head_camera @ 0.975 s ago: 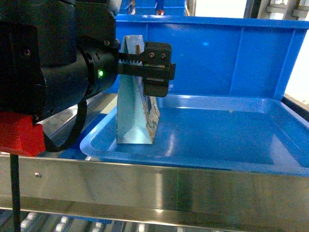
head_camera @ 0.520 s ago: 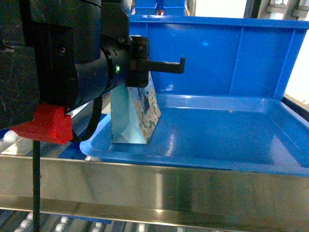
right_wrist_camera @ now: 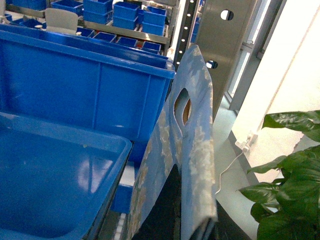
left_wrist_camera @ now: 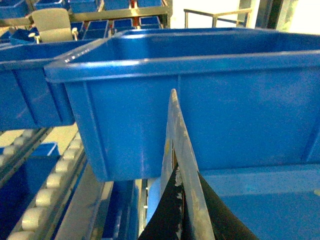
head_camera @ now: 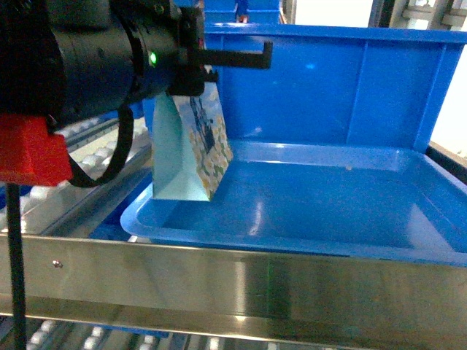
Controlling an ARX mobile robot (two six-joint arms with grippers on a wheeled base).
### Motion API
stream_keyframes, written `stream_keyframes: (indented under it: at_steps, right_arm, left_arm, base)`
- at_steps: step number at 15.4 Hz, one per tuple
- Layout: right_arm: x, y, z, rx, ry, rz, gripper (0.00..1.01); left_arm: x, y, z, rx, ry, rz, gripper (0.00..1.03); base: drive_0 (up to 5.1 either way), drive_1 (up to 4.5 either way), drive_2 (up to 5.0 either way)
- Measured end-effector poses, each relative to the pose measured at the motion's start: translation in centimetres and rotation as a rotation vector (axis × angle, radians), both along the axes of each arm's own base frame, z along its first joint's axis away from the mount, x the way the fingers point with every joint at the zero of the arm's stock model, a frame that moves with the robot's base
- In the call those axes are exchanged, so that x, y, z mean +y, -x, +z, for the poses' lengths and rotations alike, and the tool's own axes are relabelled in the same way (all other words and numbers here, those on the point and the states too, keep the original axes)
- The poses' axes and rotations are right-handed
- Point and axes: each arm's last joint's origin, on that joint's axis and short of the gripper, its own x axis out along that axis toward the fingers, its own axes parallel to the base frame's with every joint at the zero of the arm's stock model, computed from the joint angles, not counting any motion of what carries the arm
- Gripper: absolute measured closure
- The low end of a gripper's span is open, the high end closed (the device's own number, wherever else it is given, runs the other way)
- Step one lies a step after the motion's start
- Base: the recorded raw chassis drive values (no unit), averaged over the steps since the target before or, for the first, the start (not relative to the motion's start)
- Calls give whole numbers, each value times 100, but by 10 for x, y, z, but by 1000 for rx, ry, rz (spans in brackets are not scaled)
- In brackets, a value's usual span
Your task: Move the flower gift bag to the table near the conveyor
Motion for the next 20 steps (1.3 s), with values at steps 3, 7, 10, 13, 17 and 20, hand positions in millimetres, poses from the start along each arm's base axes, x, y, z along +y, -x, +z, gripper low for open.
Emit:
stream_keyframes:
  at_steps: [3,7,10,13,17,20]
  right_arm:
    - [0,0,0,0,0,0,99]
    - [0,0,0,0,0,0,99]
    - [0,0,0,0,0,0,99]
    - [0,0,0,0,0,1,99]
    - [0,0,0,-2,1,-2,99]
    - [0,0,0,1,0,-1,99]
  left_arm:
    - [15,19,26,-60,26,16,101]
    - [53,51,37,-123,22,85,101]
    - [96,92,33,-160,-46,198,101]
    - [108,112,23,-139,-75,212,101]
    - [107,112,23,-138,-75,198,101]
    - [107,112,23,-136,-76,198,101]
  base:
    - [0,0,0]
    - [0,0,0]
    - [0,0,0]
    - [0,0,0]
    - [-487,144,338]
    - [-479,133,355]
